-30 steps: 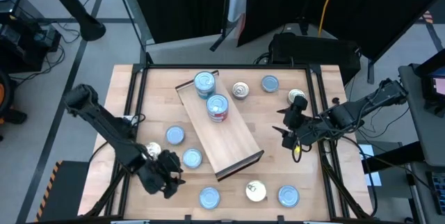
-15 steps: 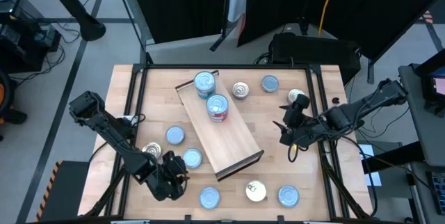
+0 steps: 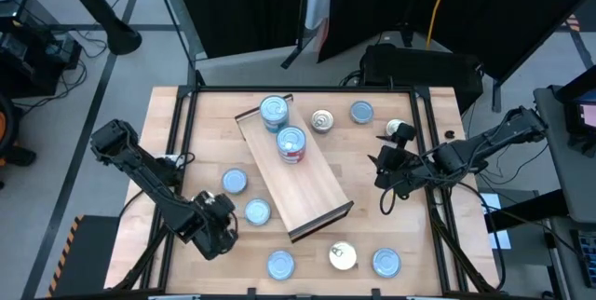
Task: Stack canned seafood by type on shelf
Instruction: Put the green tuna can on the shelf
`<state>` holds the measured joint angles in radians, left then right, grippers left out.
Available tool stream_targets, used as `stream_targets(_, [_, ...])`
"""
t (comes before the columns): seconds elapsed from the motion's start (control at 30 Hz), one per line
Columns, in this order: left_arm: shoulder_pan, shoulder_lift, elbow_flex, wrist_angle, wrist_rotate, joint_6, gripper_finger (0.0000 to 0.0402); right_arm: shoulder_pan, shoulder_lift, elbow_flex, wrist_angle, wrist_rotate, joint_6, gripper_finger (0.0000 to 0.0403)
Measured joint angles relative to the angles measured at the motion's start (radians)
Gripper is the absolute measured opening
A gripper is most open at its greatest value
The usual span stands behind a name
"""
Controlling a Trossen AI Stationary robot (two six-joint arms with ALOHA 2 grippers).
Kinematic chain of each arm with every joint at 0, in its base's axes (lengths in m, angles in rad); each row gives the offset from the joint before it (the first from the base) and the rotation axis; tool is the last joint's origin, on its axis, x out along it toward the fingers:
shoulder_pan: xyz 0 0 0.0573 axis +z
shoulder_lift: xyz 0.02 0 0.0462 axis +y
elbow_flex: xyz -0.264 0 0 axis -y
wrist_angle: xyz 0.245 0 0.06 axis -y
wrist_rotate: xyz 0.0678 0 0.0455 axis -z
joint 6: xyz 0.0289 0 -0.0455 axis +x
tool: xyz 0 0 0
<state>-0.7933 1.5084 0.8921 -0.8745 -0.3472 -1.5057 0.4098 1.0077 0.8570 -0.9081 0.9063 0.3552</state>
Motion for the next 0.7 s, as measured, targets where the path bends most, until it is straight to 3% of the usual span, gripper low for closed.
stream_targets(0.3, [-0.007, -0.04, 0.0, -0.141, 0.231, -0.161, 0.0044, -0.029, 0.0, 0.0, 0.001, 0.035, -0.069, 0.0276])
stream_targets(0.53, [-0.021, -0.04, 0.0, -0.169, 0.239, -0.19, 0.0044, -0.038, 0.0, -0.001, 0.006, 0.035, -0.087, 0.0276])
stream_targets(0.7, [-0.025, -0.039, -0.018, -0.223, 0.153, -0.181, 0.0044, -0.038, 0.0, -0.001, 0.007, 0.034, -0.083, 0.0276])
